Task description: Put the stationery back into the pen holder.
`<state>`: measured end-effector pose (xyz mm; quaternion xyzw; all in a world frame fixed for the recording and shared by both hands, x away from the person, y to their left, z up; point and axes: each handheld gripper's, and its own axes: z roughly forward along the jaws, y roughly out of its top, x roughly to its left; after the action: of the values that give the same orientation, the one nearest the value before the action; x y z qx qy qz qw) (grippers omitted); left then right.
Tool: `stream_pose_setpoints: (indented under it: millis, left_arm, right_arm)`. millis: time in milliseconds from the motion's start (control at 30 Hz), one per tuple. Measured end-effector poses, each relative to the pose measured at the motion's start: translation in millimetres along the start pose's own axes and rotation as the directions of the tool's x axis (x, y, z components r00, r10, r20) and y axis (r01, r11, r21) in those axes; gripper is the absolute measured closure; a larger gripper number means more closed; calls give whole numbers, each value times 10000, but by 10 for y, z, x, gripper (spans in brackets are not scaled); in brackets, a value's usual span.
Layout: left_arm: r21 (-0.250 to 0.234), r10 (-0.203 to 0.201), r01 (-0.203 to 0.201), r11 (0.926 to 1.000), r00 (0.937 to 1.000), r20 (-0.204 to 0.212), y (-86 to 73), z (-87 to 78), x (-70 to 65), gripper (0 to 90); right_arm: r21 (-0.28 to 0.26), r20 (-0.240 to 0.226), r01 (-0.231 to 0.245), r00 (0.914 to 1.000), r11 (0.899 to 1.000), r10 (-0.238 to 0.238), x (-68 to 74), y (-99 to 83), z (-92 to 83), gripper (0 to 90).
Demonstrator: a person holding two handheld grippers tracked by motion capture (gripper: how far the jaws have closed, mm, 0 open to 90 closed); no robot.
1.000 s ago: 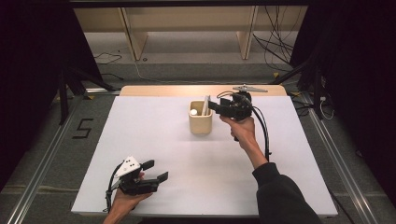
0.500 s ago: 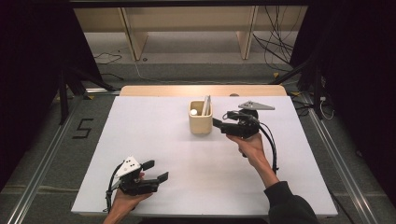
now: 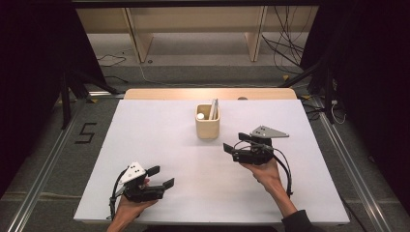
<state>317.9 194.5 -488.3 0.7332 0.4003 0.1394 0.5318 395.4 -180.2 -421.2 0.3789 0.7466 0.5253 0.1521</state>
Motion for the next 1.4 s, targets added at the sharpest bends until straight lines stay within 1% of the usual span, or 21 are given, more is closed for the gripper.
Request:
stream_pose_setpoints:
  millis: [133,167,300,400,467,733,833,1000,1167,1333,1400]
  left_arm:
    - [-12,-65,65,10000,10000,-15,-1,6,4,210]
    - [5,-45,45,10000,10000,-12,-1,6,4,211]
    - [-12,-7,7,10000,10000,1,5,10,-1,211]
    - [0,32,-32,10000,10000,7,9,11,-2,210]
    - [-19,-9,9,10000,10000,9,10,10,-1,211]
    - [-25,-5,5,10000,10000,-18,12,-1,10,210]
    - [-31,58,-58,10000,10000,-10,14,0,4,210]
    - [-59,16,-16,10000,10000,-1,9,-6,-2,210]
    - [-21,81,-81,10000,10000,33,3,-11,-8,210]
    - [-48,74,-73,10000,10000,60,1,-18,-9,210]
    - [-39,89,-89,10000,9999,66,-2,-22,-9,210]
  right_arm:
    - [12,-111,-75,9999,10000,75,13,-123,-61,248]
    - [51,-124,-100,9999,9999,100,13,-147,-78,247]
    - [-73,-168,-218,9996,9997,217,20,-233,-143,247]
    - [-71,-199,-180,9996,9998,179,32,-302,-174,247]
    - [-75,-237,-263,9994,9996,261,41,-349,-191,246]
    - [-287,-520,-298,9982,9991,282,59,-475,-321,237]
    - [-413,-510,-258,9984,9988,237,66,-507,-376,229]
    - [-533,-497,-263,9985,9982,237,76,-566,-458,225]
    - [-549,-460,-358,9984,9979,332,78,-631,-530,224]
    - [-483,-439,-244,9988,9985,223,106,-711,-584,220]
    - [-441,-422,-114,9991,9990,96,124,-744,-601,217]
